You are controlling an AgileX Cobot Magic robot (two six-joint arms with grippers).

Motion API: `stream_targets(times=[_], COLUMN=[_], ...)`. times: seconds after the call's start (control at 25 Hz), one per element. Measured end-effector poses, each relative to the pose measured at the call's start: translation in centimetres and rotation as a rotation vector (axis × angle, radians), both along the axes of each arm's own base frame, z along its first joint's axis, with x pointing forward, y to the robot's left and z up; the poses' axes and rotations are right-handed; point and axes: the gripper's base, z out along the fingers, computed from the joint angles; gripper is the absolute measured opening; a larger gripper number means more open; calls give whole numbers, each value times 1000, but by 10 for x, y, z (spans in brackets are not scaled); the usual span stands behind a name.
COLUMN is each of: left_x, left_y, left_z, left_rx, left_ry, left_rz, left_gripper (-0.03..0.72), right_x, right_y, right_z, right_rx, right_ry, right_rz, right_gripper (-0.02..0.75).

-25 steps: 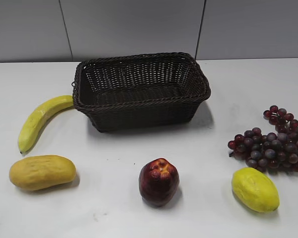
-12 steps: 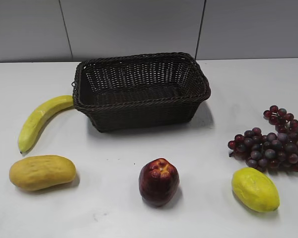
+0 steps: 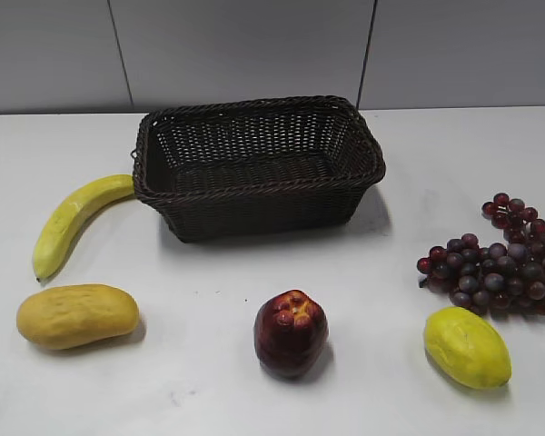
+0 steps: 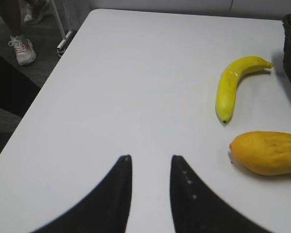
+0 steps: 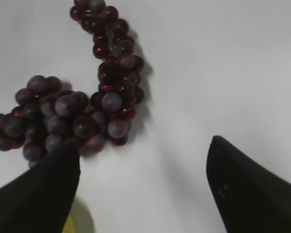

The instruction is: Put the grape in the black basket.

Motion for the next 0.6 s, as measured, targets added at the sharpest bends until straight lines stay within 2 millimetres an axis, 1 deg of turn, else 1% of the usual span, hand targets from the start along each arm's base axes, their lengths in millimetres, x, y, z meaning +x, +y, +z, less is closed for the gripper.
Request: stream_targets(times=[0.12,0.32,0.48,0.6], left_x=[0,0,0,0], left_y=[0,0,0,0], left_z=[0,0,0,0], left_rx=[0,0,0,0], left_ry=[0,0,0,0], left_rz=[0,0,0,0], left_gripper=[217,217,217,217], right_x=[22,58,80,92], right_y=[3,12,17,19], right_z=[-20,-44,-64,-78], right_rx=[2,22,25,29], right_ry=[40,92,156,196], right_rz=[-33,-36,-59,-88], right_gripper=[610,600,593,592])
